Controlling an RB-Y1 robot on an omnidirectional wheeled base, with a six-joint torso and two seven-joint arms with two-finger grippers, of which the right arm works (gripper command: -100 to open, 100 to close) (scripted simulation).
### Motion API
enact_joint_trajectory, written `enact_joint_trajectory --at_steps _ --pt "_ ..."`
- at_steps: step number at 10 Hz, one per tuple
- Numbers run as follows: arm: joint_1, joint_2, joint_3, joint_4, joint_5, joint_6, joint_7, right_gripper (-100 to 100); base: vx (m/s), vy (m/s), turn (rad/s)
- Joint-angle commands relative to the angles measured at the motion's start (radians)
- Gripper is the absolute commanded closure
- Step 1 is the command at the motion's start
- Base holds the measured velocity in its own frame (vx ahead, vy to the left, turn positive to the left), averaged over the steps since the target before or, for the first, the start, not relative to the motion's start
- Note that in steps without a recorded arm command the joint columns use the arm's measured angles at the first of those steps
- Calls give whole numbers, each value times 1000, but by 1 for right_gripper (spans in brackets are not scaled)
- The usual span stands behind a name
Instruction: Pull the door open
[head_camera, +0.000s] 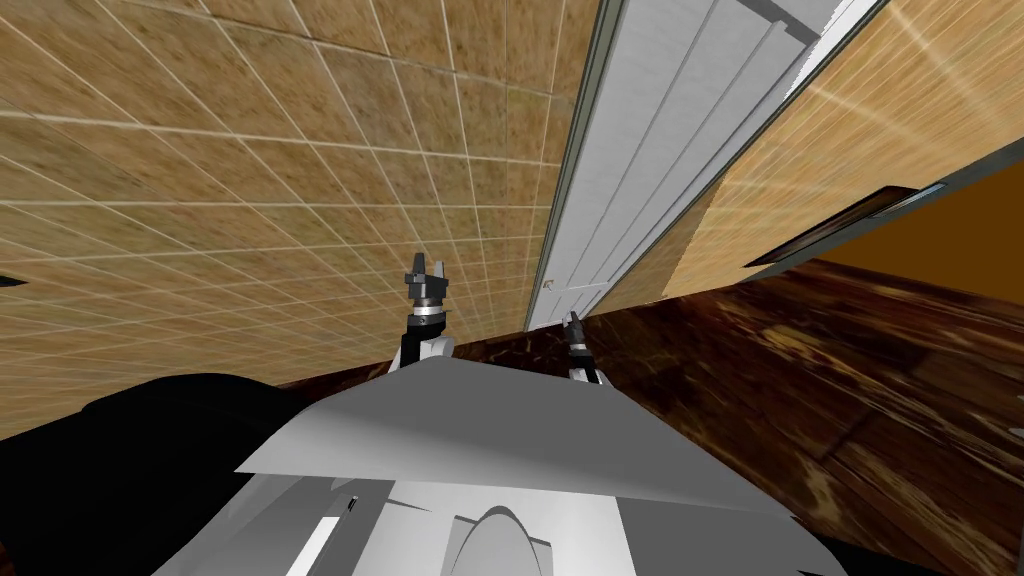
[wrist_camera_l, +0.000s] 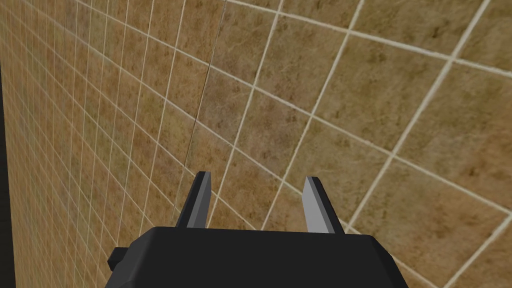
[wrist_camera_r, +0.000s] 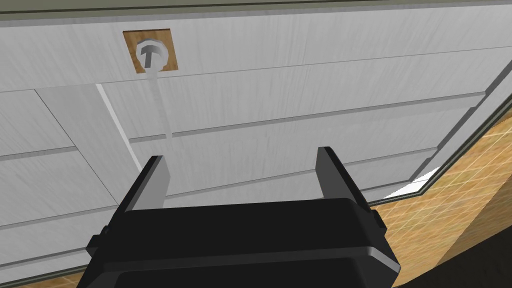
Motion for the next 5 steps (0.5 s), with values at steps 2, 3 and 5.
enact_joint_trajectory --at_steps 2,3,5 --pt "-31 -12 7 77 -6 -22 -17 -100 46 -65 194" --pt "-31 -12 7 86 -6 -22 -17 -100 36 -55 42" --pt "-52 -23 12 146 -11 -36 -31 -100 44 -52 128"
